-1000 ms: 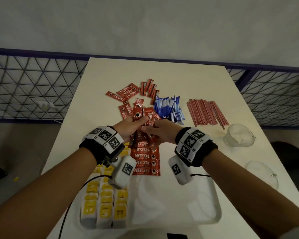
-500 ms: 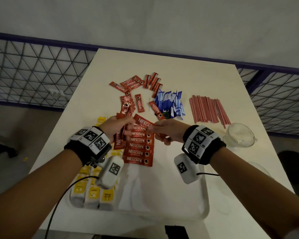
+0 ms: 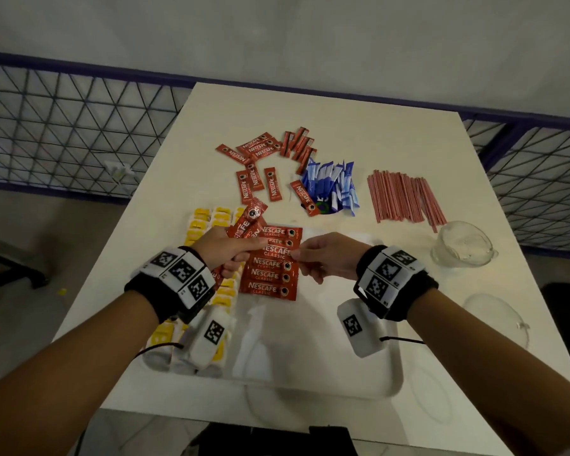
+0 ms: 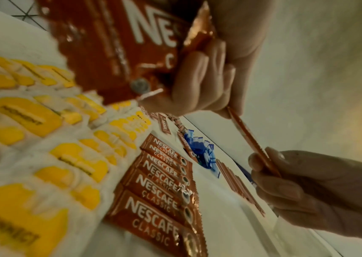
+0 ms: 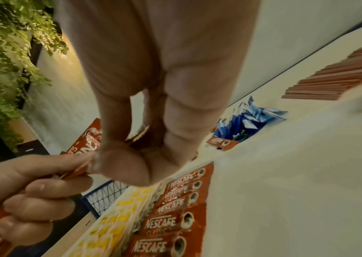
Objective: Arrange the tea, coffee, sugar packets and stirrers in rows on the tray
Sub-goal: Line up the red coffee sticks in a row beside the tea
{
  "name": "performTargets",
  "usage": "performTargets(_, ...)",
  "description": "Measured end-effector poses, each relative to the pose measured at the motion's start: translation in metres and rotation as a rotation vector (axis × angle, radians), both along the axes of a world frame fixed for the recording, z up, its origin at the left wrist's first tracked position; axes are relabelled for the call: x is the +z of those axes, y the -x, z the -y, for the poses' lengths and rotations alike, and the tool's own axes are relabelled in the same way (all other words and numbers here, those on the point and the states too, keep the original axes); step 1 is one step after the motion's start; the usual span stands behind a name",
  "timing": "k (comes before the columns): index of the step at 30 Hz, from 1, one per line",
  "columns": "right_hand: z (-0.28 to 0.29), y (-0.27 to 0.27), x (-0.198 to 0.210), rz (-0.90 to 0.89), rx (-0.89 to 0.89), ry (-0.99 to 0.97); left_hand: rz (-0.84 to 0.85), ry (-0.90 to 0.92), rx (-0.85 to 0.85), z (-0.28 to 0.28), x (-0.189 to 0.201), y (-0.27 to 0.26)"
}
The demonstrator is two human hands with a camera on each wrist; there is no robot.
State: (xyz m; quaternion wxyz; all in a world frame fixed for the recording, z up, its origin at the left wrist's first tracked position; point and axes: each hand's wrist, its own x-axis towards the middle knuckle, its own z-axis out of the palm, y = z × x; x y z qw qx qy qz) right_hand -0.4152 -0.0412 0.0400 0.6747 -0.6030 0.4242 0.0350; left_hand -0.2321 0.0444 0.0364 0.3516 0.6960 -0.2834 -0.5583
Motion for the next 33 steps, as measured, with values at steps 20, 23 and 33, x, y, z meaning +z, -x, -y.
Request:
performTargets(20, -0.068, 0.002, -0.054, -0.477, -0.097, 0.154, 0.758, -0.046, -0.614, -0.028, -0.017, 0.001)
performTargets(23, -0.065, -0.007, -0.050, -0.537, -0.135, 0.145, 0.852, -0.071, -0.717, -0.024, -0.020, 0.002)
performTargets(33, -0.057, -0.011, -0.048, -0.618, -0.122, 0.115, 1.049, -0.151, -0.953, -0.014, -0.032, 0.016)
